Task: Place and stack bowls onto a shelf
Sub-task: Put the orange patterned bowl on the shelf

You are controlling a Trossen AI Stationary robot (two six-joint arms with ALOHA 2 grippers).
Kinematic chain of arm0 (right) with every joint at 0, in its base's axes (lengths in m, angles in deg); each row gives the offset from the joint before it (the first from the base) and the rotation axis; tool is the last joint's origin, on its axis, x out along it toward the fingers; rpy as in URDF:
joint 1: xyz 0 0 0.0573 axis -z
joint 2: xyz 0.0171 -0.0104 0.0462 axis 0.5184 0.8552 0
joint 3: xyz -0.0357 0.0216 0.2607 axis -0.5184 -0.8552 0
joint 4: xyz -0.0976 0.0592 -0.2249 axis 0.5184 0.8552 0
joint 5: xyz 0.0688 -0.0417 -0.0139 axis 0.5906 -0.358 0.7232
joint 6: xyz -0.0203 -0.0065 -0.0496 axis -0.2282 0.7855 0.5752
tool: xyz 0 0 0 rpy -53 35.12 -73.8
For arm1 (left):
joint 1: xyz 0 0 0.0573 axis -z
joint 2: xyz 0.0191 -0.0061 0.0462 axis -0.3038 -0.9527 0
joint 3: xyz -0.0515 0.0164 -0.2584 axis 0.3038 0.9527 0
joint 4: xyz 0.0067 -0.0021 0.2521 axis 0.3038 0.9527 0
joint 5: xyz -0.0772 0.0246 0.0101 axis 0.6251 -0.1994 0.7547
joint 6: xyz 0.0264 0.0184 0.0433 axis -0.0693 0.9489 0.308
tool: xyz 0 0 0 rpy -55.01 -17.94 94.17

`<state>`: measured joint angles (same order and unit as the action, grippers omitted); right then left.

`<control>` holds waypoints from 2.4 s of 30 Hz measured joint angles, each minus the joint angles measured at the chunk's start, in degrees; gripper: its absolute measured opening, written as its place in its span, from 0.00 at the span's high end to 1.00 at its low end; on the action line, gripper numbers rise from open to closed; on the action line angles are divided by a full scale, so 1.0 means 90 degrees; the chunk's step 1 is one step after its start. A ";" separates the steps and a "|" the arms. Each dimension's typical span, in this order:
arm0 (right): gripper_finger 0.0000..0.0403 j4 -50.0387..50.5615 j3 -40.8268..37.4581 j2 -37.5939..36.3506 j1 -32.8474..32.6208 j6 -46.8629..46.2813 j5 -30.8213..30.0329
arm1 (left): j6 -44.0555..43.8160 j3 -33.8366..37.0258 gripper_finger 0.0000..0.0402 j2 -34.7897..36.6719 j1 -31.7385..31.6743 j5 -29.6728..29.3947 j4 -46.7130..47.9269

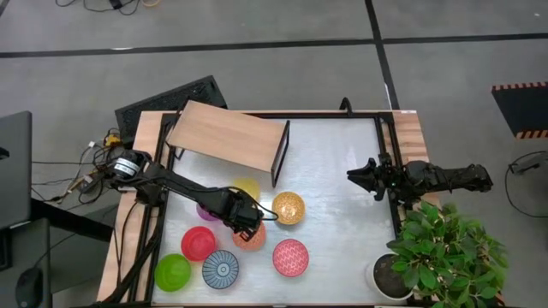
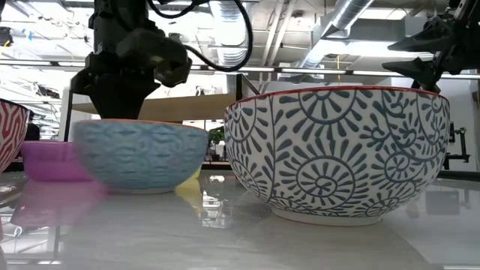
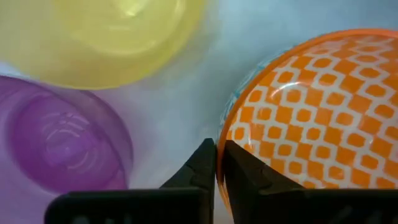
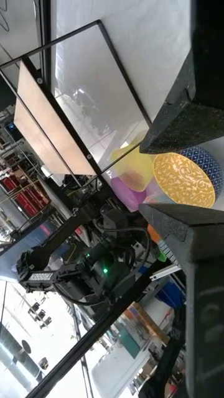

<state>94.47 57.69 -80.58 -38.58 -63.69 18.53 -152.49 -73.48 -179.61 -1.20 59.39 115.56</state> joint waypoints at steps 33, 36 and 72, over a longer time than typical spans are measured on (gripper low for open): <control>0.59 0.0516 0.0000 0.0000 0.0000 0.0002 0.0000 | 0.1891 -0.4903 1.00 0.0034 -0.1458 0.0365 0.4324; 0.59 0.0612 0.0000 -0.0002 0.0000 0.0000 -0.0001 | 0.2034 -0.5310 1.00 0.0146 -0.2094 0.0011 0.4265; 0.59 0.0648 0.0000 0.0005 0.0000 -0.0046 -0.0387 | 0.5238 -0.4457 1.00 0.0221 -0.7625 -0.0218 0.4316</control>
<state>100.30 57.69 -80.54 -38.58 -64.10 15.05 -105.35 -113.59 -177.61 -69.82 57.43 154.41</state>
